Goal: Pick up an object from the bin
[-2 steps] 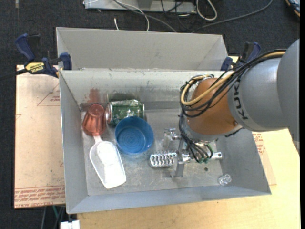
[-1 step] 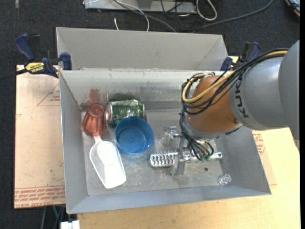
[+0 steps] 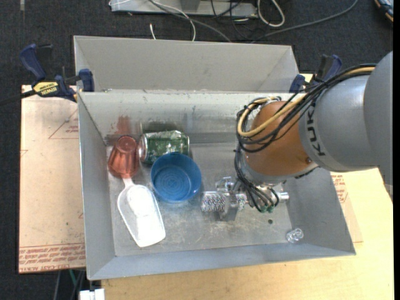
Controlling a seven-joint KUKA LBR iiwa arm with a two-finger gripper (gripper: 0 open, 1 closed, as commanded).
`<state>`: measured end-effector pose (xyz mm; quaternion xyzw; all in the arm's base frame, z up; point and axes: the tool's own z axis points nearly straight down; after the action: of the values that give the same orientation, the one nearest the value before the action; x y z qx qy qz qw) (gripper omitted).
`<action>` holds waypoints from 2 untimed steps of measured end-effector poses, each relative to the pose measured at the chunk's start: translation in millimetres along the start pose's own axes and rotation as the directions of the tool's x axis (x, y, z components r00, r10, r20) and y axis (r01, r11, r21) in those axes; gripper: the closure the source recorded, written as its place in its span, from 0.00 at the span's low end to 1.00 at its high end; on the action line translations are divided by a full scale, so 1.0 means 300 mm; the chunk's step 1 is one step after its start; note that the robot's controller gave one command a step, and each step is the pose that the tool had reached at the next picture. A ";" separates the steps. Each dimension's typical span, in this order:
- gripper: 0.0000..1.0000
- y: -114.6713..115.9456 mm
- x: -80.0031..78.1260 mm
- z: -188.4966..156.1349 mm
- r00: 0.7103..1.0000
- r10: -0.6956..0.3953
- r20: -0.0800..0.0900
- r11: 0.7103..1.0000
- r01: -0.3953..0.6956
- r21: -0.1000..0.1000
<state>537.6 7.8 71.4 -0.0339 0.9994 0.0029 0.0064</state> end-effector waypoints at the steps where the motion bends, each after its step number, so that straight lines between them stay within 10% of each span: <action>1: 1.00 0.000 0.000 0.000 1.000 0.000 0.000 1.000 0.000 0.000; 2: 1.00 0.001 0.002 -0.043 1.000 0.001 -0.002 1.000 -0.001 -0.001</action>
Offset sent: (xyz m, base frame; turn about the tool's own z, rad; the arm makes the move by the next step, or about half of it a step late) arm 0.0000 0.0000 0.0240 0.0003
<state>536.7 8.1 84.3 -0.0334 0.9994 0.0032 0.0052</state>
